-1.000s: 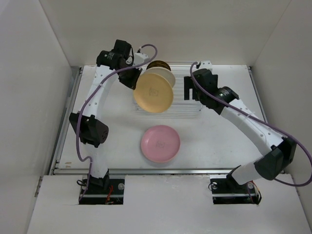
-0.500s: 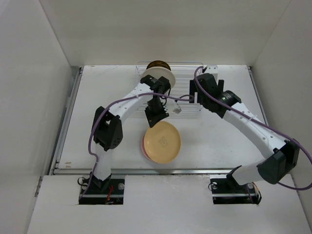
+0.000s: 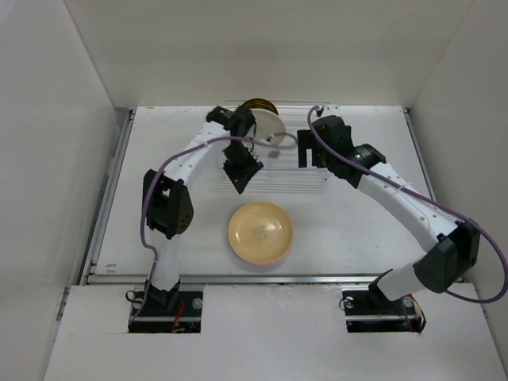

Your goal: Unload the plates from the dish rack

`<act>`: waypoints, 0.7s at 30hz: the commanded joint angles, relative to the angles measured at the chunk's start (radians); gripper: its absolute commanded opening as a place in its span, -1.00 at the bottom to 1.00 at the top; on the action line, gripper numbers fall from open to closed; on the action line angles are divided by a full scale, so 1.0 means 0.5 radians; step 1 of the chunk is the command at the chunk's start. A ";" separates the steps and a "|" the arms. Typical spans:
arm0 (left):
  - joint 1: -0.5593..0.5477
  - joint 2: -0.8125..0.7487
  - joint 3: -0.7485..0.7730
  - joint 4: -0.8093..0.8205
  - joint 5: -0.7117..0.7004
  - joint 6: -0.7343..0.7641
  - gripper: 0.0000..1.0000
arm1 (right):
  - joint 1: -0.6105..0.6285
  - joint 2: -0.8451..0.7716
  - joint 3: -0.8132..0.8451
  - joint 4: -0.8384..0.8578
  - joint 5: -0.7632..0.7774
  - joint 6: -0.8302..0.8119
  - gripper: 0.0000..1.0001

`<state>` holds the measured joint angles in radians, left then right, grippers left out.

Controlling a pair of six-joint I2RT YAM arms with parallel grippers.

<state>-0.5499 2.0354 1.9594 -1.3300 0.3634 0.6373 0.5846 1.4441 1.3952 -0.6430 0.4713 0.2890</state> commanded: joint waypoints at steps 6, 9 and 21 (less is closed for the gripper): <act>0.691 -0.202 0.159 0.097 0.568 -0.524 -0.29 | -0.012 0.658 0.746 0.276 -0.510 -0.437 0.99; 0.756 -0.202 0.122 0.481 0.281 -0.807 -0.05 | -0.058 0.998 1.129 0.277 -0.605 -0.507 0.99; 0.775 0.359 0.493 0.684 -0.122 -1.136 -0.16 | -0.289 1.711 1.863 0.408 -1.003 -0.627 0.12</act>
<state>-0.1650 2.1513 2.1742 -0.9890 0.3580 0.1337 0.4503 2.3093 2.2490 -0.5148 0.0666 0.0116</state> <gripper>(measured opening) 0.441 0.593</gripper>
